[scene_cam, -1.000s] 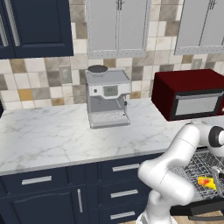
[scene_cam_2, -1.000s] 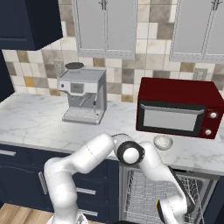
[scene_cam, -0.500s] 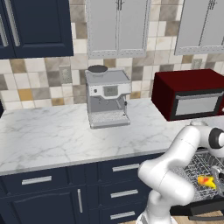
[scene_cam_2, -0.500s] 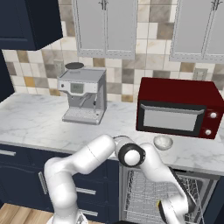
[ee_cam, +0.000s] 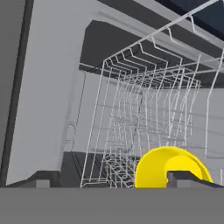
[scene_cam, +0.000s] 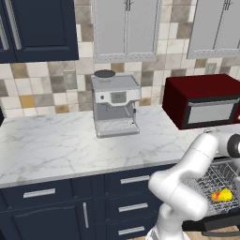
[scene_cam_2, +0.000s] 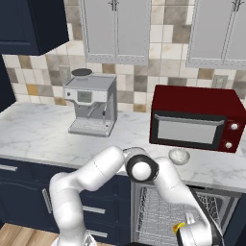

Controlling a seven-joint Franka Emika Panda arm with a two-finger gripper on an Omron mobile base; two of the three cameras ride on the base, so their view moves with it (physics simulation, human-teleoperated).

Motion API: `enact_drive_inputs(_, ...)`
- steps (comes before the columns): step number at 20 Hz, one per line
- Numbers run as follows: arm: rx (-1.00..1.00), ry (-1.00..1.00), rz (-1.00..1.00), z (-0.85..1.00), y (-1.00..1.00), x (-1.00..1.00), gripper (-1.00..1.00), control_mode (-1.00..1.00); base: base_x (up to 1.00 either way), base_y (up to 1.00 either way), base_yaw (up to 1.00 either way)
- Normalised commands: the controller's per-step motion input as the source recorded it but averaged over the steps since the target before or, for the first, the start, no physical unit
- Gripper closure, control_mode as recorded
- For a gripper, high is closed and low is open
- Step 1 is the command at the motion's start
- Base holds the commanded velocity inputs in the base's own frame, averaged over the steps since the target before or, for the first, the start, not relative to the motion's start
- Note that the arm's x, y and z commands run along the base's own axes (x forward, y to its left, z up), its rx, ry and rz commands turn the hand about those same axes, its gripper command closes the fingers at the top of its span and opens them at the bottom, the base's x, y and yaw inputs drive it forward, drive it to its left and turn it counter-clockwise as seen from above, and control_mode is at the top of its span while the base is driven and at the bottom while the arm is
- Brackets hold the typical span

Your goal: Pick up the cup and bowl from the counter, place them in the dishwasher, and close the dishwasher door.

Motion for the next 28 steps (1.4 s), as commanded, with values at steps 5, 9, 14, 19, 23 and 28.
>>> enact_drive_inputs(5, 0.0, -0.13, 0.06, 0.68, 0.0, -0.32, -1.0, -1.0, 0.0, 0.0, 0.0)
enact_drive_inputs(9, 0.0, -0.12, 0.05, 0.77, 0.0, -0.27, -1.0, -1.0, 0.0, 0.0, 0.0)
enact_drive_inputs(14, -0.01, -0.08, 0.01, 0.57, 0.0, -0.22, -1.0, -1.0, 0.0, 0.0, 0.0)
enact_drive_inputs(19, -0.03, 0.0, 0.01, 0.08, 0.0, -0.2, -1.0, -1.0, 0.0, 0.0, 0.0)
enact_drive_inputs(23, 0.01, 0.01, 0.11, 0.03, 0.0, -0.12, -1.0, -1.0, 0.0, 0.0, 0.0)
enact_drive_inputs(28, 0.09, 0.04, 0.18, 0.24, 0.0, 0.0, -1.0, -1.0, 0.0, 0.0, 0.0)
